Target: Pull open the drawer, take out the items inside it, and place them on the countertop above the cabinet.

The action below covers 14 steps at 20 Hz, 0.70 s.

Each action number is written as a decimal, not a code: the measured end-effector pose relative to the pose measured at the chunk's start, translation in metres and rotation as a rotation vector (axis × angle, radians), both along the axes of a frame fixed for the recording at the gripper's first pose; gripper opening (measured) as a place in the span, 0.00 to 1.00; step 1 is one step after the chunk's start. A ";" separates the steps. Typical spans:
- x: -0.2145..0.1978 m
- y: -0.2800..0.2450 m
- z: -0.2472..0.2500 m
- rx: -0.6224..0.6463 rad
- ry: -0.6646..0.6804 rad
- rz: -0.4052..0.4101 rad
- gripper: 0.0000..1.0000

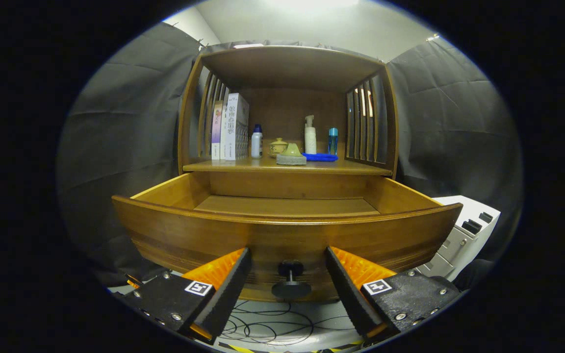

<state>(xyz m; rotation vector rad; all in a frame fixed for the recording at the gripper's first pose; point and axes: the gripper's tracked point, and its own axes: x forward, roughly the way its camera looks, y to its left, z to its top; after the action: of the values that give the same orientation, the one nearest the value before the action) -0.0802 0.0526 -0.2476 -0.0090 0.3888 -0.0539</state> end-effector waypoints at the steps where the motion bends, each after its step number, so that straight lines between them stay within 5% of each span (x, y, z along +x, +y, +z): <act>1: 0.001 0.000 -0.001 0.005 -0.001 -0.002 0.95; 14: 0.039 -0.009 -0.003 0.048 0.015 0.032 0.95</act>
<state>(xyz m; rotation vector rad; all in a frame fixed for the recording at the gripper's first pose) -0.0411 0.0437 -0.2507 0.0317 0.4051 -0.0132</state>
